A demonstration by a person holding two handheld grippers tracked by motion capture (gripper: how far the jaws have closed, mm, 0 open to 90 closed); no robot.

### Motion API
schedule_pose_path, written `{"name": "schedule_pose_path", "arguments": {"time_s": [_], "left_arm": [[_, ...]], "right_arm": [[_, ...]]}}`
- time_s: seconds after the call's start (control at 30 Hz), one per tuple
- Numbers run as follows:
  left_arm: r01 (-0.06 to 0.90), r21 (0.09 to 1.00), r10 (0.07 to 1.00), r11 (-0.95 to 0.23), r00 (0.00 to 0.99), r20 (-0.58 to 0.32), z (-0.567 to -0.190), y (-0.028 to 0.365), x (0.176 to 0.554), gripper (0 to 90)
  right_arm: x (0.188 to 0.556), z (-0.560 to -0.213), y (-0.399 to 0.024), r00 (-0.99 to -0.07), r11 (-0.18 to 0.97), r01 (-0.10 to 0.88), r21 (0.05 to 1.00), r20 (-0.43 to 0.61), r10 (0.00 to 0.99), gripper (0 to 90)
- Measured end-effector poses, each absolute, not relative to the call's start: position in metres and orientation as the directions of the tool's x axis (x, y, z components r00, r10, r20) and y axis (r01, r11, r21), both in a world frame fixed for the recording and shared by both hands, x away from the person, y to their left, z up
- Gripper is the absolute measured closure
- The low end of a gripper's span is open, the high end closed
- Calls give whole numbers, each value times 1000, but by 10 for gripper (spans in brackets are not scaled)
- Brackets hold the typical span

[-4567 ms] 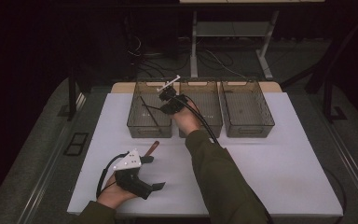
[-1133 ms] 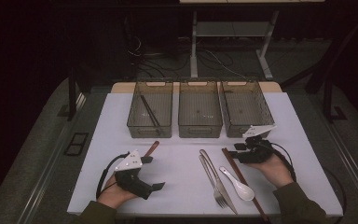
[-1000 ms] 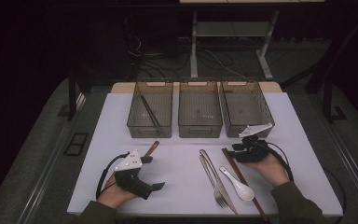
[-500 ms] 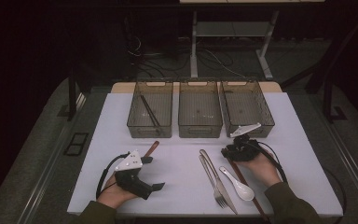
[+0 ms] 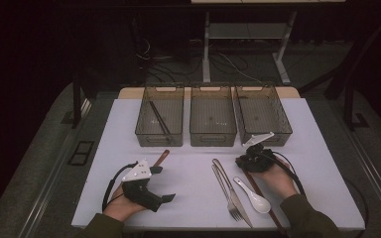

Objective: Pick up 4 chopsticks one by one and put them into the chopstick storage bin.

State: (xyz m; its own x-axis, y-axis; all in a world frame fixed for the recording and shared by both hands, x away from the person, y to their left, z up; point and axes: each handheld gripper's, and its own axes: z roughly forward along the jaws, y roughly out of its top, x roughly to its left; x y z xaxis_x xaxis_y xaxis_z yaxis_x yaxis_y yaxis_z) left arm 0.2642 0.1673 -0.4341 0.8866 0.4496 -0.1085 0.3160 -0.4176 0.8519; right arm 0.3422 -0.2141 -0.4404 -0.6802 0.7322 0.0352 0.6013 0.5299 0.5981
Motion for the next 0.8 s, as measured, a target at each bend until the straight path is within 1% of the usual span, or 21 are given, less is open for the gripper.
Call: {"name": "schedule_pose_path", "arguments": {"time_s": [0.43,0.67,0.8], "left_arm": [[316,852,450,-417,886,-108,-434,168,264,0],[317,853,451,-416,886,-109,-434,168,264,0],[317,853,452,-415,885,-109,-434,168,264,0]], "right_arm": [[345,-440,-216,-687,536,599,595,38,725,735],[344,-440,-215,-728,585,549,597,-2,686,754],[345,-440,-216,-737,591,541,598,-2,676,754]]}}
